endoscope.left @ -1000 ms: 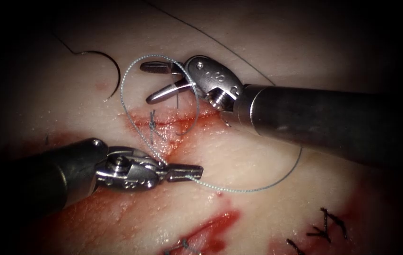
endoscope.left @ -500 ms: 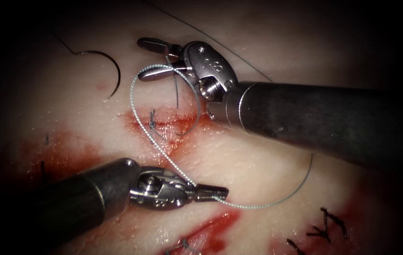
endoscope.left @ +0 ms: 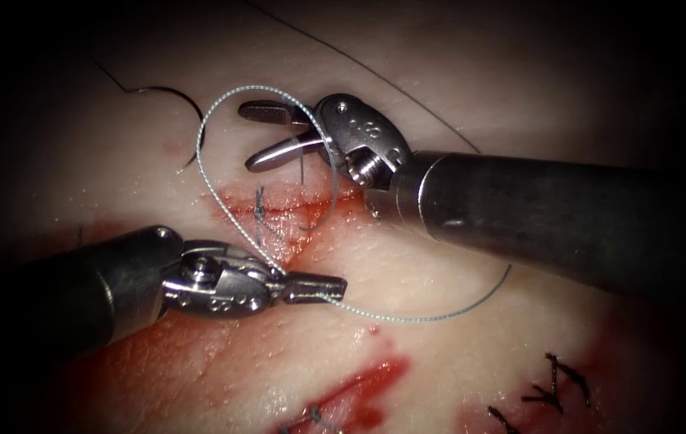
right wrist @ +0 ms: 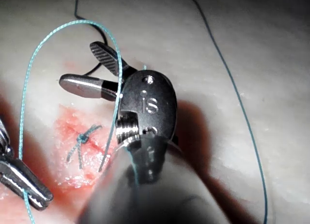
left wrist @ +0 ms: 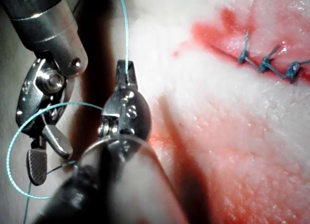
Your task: Wound Closure
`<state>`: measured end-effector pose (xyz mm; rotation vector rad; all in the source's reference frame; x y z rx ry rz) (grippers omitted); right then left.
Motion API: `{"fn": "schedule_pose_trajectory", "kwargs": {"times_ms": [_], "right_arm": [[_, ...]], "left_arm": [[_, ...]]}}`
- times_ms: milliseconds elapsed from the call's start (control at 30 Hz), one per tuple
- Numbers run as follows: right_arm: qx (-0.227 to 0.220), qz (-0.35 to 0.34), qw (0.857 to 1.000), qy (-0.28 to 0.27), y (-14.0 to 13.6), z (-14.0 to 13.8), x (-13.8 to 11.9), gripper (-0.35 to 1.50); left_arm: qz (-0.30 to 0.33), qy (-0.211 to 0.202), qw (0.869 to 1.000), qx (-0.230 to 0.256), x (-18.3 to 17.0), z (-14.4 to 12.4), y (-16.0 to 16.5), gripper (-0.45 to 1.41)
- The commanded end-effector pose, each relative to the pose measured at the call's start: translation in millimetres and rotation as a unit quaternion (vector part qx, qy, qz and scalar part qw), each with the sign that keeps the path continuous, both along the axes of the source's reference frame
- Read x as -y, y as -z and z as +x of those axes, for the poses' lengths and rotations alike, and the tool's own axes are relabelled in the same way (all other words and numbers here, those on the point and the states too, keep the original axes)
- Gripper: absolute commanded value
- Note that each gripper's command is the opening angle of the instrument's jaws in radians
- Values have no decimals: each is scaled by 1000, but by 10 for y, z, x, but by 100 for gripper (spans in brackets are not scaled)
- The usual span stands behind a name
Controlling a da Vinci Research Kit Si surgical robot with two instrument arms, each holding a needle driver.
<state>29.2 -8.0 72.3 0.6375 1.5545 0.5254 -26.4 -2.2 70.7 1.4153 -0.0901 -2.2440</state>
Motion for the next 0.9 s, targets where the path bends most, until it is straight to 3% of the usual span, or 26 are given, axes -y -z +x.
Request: {"fn": "schedule_pose_trajectory", "kwargs": {"times_ms": [33, 333, 533, 900], "right_arm": [[-10, 0, 1000, 3, 0, 10, -5, 141], [-56, 11, 998, 1, 12, 12, -6, 136], [-88, 23, 996, -10, 14, 23, -7, 136], [-108, 32, 993, -36, 18, 40, -14, 140]], "left_arm": [[1, 2, 1000, 0, -7, -6, -10, -45], [14, 0, 1000, 3, -12, -15, -51, -45], [22, -6, 1000, 10, -19, -28, -55, -45], [33, -29, 999, 12, -13, -60, -53, -45]]}}
